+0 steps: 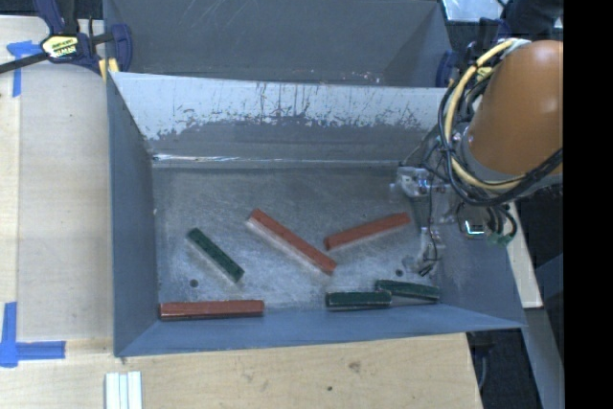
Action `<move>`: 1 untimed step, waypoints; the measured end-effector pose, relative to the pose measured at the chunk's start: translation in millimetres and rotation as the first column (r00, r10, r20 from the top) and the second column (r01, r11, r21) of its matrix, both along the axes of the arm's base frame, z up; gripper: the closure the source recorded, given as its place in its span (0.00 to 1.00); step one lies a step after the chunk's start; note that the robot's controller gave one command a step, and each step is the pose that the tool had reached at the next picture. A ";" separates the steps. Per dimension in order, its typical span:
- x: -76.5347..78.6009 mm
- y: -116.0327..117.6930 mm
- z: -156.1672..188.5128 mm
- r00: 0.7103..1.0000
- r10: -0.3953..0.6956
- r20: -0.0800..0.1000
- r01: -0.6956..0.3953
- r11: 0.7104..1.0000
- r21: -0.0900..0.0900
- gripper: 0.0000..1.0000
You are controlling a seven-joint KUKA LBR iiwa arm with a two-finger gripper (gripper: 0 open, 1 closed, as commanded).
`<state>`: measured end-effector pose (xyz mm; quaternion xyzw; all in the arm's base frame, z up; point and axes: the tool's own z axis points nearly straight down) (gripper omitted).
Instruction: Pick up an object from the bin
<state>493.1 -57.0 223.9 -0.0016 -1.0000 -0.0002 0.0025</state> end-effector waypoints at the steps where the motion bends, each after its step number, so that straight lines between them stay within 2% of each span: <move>1: 32.1 51.0 -148.3 1.000 0.026 0.001 -0.026 1.000 0.001 0.00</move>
Offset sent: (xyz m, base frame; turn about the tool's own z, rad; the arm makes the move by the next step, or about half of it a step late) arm 0.0331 0.0497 -0.1439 -0.0230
